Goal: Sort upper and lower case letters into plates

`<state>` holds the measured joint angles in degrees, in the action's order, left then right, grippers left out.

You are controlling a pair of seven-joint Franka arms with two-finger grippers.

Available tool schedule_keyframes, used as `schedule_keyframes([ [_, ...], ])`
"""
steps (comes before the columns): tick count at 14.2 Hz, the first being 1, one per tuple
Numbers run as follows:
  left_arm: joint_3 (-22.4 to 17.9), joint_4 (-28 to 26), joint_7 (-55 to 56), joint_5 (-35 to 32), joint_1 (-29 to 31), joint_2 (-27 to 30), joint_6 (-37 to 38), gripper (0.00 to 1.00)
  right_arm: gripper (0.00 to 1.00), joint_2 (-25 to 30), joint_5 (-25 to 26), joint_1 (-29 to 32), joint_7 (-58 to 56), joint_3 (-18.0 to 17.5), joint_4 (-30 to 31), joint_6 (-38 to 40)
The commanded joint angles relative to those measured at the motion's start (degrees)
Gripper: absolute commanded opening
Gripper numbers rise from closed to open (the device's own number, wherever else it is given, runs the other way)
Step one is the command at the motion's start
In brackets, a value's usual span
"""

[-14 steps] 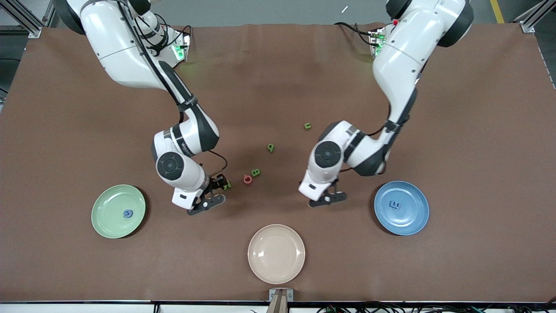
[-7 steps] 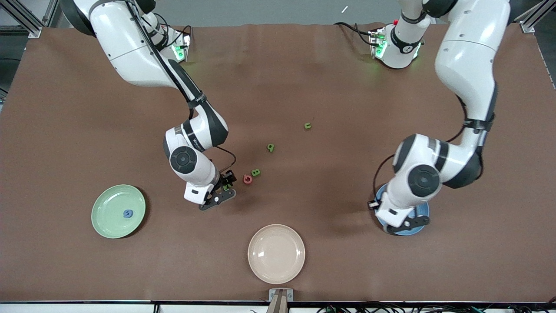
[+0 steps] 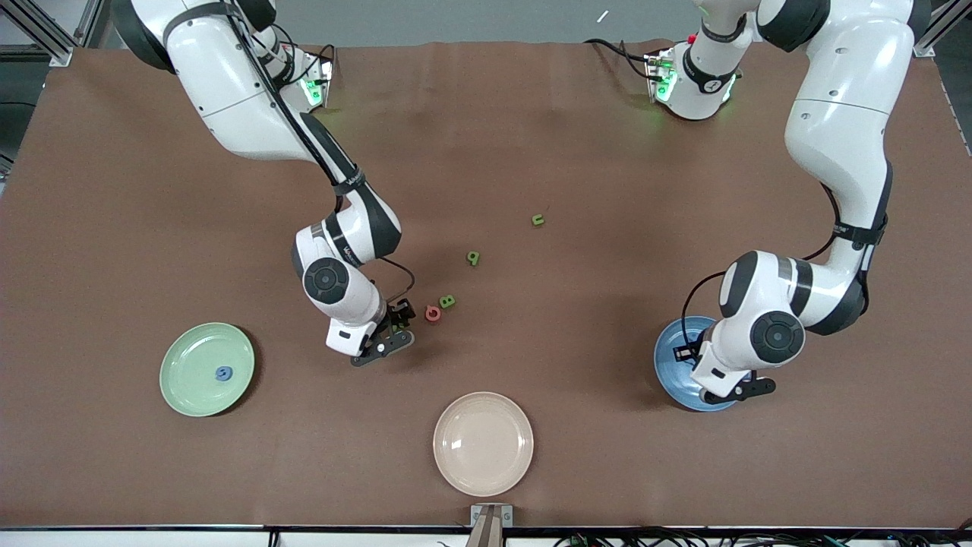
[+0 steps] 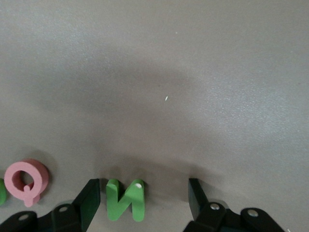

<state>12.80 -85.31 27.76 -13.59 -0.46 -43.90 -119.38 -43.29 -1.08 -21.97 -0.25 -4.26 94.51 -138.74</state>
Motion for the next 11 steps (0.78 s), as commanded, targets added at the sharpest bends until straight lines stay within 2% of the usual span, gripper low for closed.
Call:
schedule_keyframes([
  [1, 1.61, -3.19, -0.69, -1.01, 0.02, 3.82, 0.11, 0.95, 0.75, 0.31, -0.59, -0.88, 1.31, 0.22, 1.02, -0.66],
  [6, 8.72, -3.10, 6.84, -1.00, -0.68, 4.35, 0.64, 0.91, 0.41, 0.40, -0.59, -0.88, 4.64, 0.22, 1.72, -0.21],
  [11, 9.35, -3.02, 20.03, -0.22, -7.88, 4.09, -0.15, 0.90, 0.10, 0.92, -0.59, -0.71, 6.67, 0.22, 1.55, -0.04],
])
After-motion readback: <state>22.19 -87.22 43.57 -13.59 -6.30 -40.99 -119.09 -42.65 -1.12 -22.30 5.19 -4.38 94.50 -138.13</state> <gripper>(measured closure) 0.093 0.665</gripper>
